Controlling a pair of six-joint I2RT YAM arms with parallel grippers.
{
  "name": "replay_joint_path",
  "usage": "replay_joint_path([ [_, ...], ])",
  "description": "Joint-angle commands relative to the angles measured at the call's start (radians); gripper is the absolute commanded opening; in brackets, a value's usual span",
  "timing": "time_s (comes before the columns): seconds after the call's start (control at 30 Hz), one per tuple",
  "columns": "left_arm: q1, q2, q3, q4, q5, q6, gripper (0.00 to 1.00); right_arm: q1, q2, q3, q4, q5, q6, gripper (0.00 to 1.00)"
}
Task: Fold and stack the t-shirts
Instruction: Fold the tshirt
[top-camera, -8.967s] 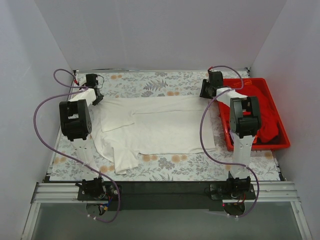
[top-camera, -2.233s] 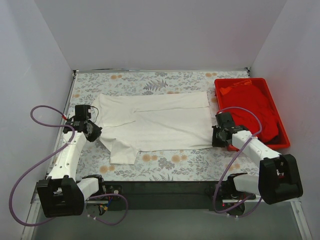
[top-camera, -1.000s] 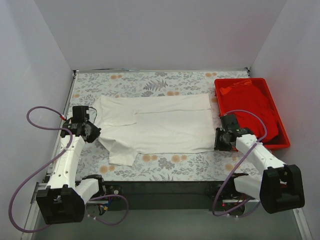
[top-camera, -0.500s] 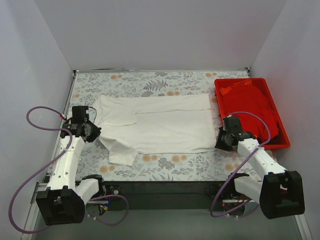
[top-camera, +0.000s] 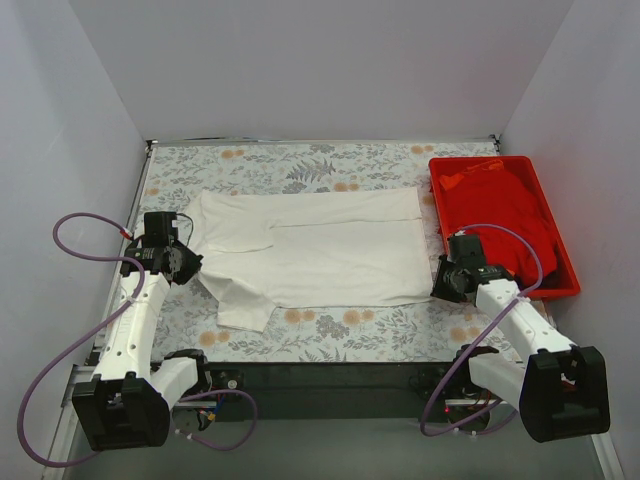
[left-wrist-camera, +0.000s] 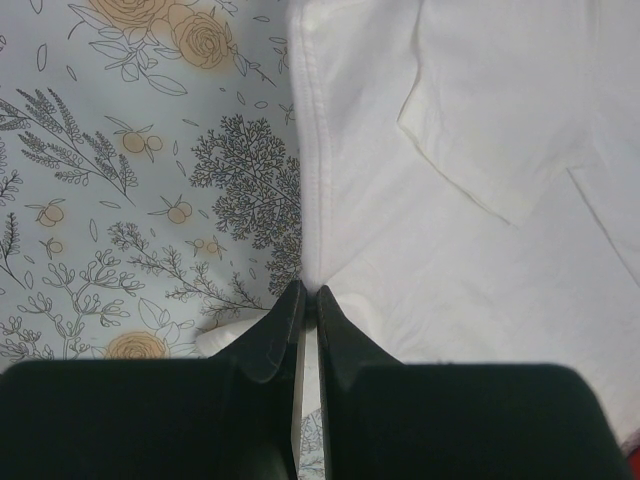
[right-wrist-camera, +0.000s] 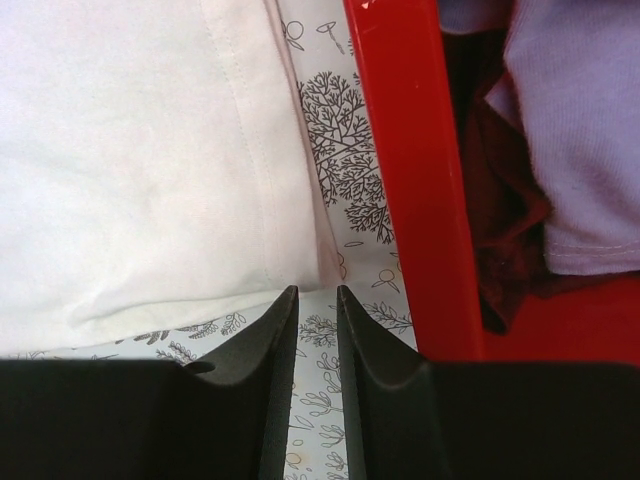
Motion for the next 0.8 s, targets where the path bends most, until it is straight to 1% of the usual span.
replay_joint_path([
  [0.0, 0.002, -0.025, 0.024, 0.006, 0.006, 0.014, 0.00, -0.011, 0.012, -0.017, 0.006, 0.014, 0.011, 0.29],
  [0.43, 0.002, -0.029, 0.007, 0.010, 0.012, 0.016, 0.00, -0.012, 0.055, -0.044, 0.081, -0.011, 0.019, 0.28],
  [0.63, 0.004, -0.032, 0.004, 0.014, 0.017, 0.014, 0.00, -0.011, 0.061, -0.040, 0.085, -0.017, 0.022, 0.28],
  [0.77, 0.001, -0.035, 0.002, 0.015, 0.017, 0.014, 0.00, -0.011, 0.061, -0.046, 0.069, -0.002, 0.015, 0.30],
])
